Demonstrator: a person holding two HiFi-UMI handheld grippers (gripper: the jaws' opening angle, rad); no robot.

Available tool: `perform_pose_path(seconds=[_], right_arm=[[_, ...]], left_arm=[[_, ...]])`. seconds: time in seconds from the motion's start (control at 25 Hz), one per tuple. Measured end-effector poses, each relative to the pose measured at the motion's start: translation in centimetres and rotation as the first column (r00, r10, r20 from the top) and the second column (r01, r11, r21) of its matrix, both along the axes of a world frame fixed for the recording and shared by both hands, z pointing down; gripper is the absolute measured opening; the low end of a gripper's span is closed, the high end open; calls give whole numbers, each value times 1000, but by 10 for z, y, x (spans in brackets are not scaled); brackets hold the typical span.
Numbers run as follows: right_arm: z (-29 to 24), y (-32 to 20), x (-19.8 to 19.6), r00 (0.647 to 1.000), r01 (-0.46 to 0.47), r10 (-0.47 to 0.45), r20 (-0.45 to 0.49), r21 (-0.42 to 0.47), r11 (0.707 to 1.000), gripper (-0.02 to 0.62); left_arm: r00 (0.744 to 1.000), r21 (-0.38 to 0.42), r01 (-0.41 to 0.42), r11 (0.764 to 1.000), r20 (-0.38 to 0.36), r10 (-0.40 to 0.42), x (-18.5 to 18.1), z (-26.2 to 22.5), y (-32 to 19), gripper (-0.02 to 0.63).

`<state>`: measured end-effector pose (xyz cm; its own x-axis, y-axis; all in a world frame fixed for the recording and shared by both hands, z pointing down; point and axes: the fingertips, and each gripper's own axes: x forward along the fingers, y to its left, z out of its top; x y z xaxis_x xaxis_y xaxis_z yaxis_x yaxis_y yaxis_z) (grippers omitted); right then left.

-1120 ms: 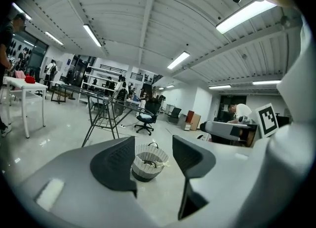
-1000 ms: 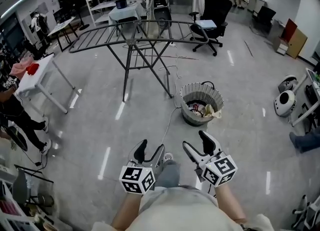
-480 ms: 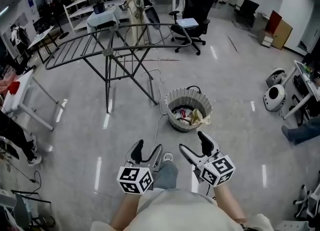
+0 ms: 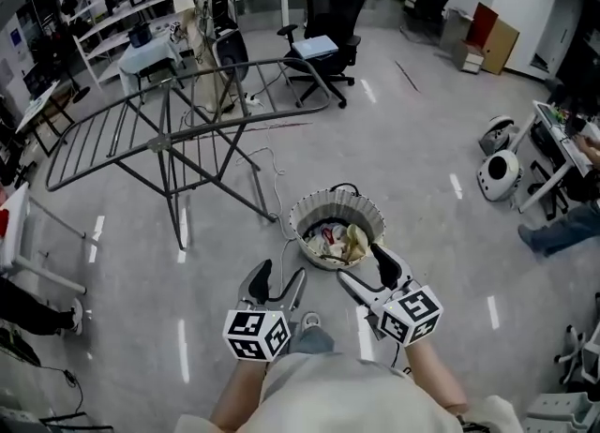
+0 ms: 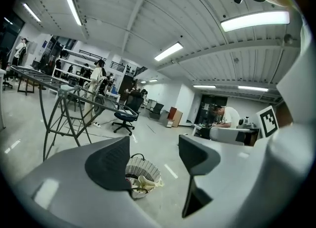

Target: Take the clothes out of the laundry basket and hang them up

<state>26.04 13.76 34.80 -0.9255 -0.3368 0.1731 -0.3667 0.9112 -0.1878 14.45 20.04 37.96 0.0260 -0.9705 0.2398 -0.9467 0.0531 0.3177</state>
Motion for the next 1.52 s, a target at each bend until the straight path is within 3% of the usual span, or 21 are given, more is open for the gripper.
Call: perform_pose_path(seconds=[0.36,0.8,1.0,1.24,1.52], right_arm=[[6,-93,-42,995,-103,103,7,-3,995,364],[35,-152,-46,978,-205,201,-55,-66,977,364],[65,-177,-26,962,-260,247,-117,-113,959,364],[113,-218,-2,947,-270,237,-215,-138,953,364],[169,-282,24,925,-310,260,-276,-155,938,364]], left_arm=[[993,-19,-120,993,9,121,-42,8,-102,307],[981,-122,-192,974,-18,191,-55,42,-167,307],[975,-182,-221,958,-74,211,-40,74,-195,307],[965,-240,-255,936,-122,232,-13,119,-247,307],[927,-316,-371,873,-181,329,35,189,-308,307]])
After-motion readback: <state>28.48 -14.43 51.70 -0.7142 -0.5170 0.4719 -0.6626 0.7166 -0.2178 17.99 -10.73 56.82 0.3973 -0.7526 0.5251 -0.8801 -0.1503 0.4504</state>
